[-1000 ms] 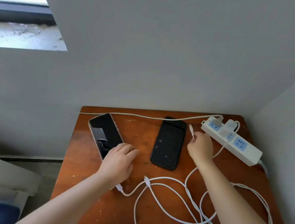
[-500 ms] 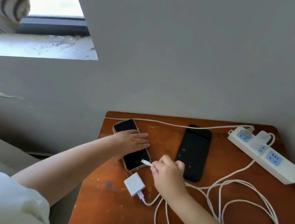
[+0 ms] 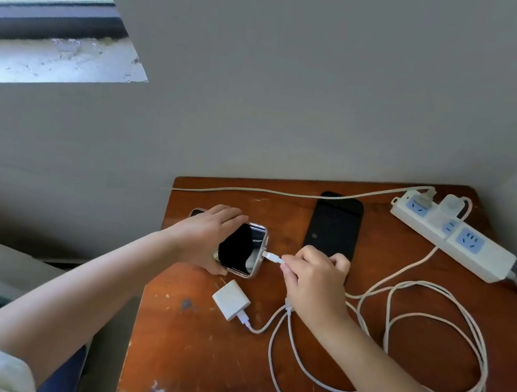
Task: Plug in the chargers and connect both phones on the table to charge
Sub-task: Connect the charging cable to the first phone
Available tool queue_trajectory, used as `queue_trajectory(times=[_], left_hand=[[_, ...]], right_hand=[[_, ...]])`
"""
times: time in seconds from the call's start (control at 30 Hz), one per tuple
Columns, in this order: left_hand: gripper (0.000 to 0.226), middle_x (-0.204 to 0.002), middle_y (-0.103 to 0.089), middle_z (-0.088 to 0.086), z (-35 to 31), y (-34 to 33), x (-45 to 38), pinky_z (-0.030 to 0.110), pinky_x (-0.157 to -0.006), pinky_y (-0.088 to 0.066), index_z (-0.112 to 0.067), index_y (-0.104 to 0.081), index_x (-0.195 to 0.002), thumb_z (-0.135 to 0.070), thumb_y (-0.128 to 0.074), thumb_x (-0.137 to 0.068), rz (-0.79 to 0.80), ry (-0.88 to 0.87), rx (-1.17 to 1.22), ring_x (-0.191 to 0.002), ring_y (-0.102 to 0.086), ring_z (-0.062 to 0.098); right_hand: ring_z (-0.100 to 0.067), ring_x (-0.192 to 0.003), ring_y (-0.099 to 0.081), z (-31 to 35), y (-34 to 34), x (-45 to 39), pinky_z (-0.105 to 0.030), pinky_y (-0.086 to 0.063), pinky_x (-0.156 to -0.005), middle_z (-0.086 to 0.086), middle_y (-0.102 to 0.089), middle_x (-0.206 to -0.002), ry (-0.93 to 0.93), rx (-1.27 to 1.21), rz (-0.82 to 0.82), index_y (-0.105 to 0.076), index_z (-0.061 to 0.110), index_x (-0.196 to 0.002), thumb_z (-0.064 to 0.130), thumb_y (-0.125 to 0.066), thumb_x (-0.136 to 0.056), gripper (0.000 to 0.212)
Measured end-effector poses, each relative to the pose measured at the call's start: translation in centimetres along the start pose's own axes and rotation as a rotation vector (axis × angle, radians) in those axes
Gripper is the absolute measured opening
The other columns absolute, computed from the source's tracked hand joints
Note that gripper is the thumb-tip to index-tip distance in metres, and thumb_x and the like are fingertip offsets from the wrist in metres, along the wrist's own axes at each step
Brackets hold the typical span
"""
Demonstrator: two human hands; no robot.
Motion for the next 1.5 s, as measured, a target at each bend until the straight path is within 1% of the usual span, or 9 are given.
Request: queue_trajectory(times=[0.07, 0.2, 0.33, 0.6, 0.87, 1.0, 1.23, 1.4, 1.5], left_hand=[[0.098, -0.146, -0.032, 0.007, -0.5, 0.2, 0.5, 0.033, -0.106, -0.032, -0.015, -0.022, -0.14, -0.044, -0.076, -0.063, -0.058, -0.003, 0.048, -0.134, -0.025, 0.024], [0.097, -0.143, -0.035, 0.006, -1.2, 0.3, 0.9, 0.03, -0.103, -0.034, -0.016, -0.026, -0.138, -0.045, -0.077, -0.061, -0.106, -0.01, 0.098, -0.131, -0.028, 0.022], [0.097, -0.142, -0.037, 0.007, -2.0, 0.0, 0.7, 0.028, -0.101, -0.035, -0.016, -0.026, -0.137, -0.047, -0.077, -0.061, -0.09, -0.031, 0.094, -0.129, -0.03, 0.021], [0.098, -0.143, -0.031, 0.004, -3.0, -0.7, 0.3, 0.03, -0.103, -0.034, -0.018, -0.023, -0.138, -0.039, -0.078, -0.059, -0.065, 0.002, 0.149, -0.13, -0.023, 0.019], [0.096, -0.143, -0.031, 0.005, -3.4, -0.5, 0.4, 0.03, -0.105, -0.031, -0.016, -0.024, -0.137, -0.037, -0.078, -0.061, -0.083, 0.028, 0.191, -0.131, -0.022, 0.02], [0.095, -0.144, -0.033, 0.005, -3.5, -0.4, 0.2, 0.031, -0.105, -0.032, -0.016, -0.025, -0.137, -0.04, -0.078, -0.062, -0.105, 0.048, 0.199, -0.131, -0.023, 0.02], [0.092, -0.142, -0.035, 0.005, -3.6, -0.4, 0.0, 0.031, -0.103, -0.036, -0.017, -0.028, -0.135, -0.04, -0.079, -0.062, -0.131, 0.068, 0.194, -0.131, -0.026, 0.021], [0.091, -0.142, -0.035, 0.006, -3.7, -0.6, 0.0, 0.032, -0.104, -0.035, -0.016, -0.027, -0.136, -0.04, -0.078, -0.063, -0.117, 0.06, 0.171, -0.131, -0.026, 0.022], [0.091, -0.142, -0.036, 0.007, -3.7, -0.7, -0.1, 0.032, -0.104, -0.034, -0.016, -0.028, -0.135, -0.039, -0.078, -0.063, -0.135, 0.061, 0.166, -0.13, -0.027, 0.022]], right_hand=[[-0.019, -0.044, -0.062, 0.2, 0.7, 0.1, -0.038, -0.047, -0.055, -0.004, -0.063, -0.05, 0.011, -0.008, -0.022, -0.074, 0.01, -0.057, 0.0, -0.091, -0.049, 0.021], [-0.018, -0.044, -0.061, 0.4, 2.0, 0.0, -0.032, -0.034, -0.062, -0.004, -0.062, -0.048, 0.042, 0.047, -0.044, -0.074, 0.011, -0.055, 0.0, -0.09, -0.049, 0.021], [-0.018, -0.041, -0.058, 0.5, 2.9, -0.1, -0.038, -0.051, -0.057, -0.003, -0.059, -0.044, 0.057, 0.105, -0.024, -0.071, 0.012, -0.048, 0.0, -0.091, -0.045, 0.023], [-0.012, -0.04, -0.057, 0.4, 3.4, -0.1, -0.034, -0.052, -0.053, 0.0, -0.057, -0.041, 0.122, 0.151, 0.013, -0.07, 0.017, -0.044, 0.009, -0.094, -0.04, 0.026], [-0.015, -0.044, -0.059, -0.9, 3.3, -0.7, -0.036, -0.051, -0.057, -0.001, -0.06, -0.045, 0.231, 0.128, 0.012, -0.071, 0.016, -0.046, 0.006, -0.093, -0.044, 0.024], [-0.017, -0.047, -0.061, -1.5, 2.9, -1.1, -0.036, -0.041, -0.073, 0.0, -0.062, -0.048, 0.243, 0.117, -0.01, -0.072, 0.014, -0.049, 0.006, -0.093, -0.045, 0.022], [-0.019, -0.049, -0.063, -1.3, 2.0, -0.5, -0.037, -0.052, -0.068, -0.004, -0.064, -0.049, 0.185, 0.116, -0.034, -0.073, 0.01, -0.05, -0.001, -0.091, -0.045, 0.022], [-0.02, -0.049, -0.061, -2.2, 1.8, -1.2, -0.032, -0.026, -0.072, -0.003, -0.062, -0.049, 0.254, 0.138, 0.013, -0.072, 0.01, -0.049, -0.003, -0.088, -0.05, 0.021], [-0.02, -0.049, -0.061, -2.4, 1.6, -1.3, -0.032, -0.025, -0.072, -0.004, -0.063, -0.049, 0.259, 0.132, 0.022, -0.072, 0.009, -0.051, -0.003, -0.088, -0.051, 0.019]])
Point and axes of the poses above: each hand's wrist, its own x-axis away from the middle knuckle, its own y-axis out of the back of the hand, z = x × y, the point moved 2 cm from there along -x, towards the middle knuckle
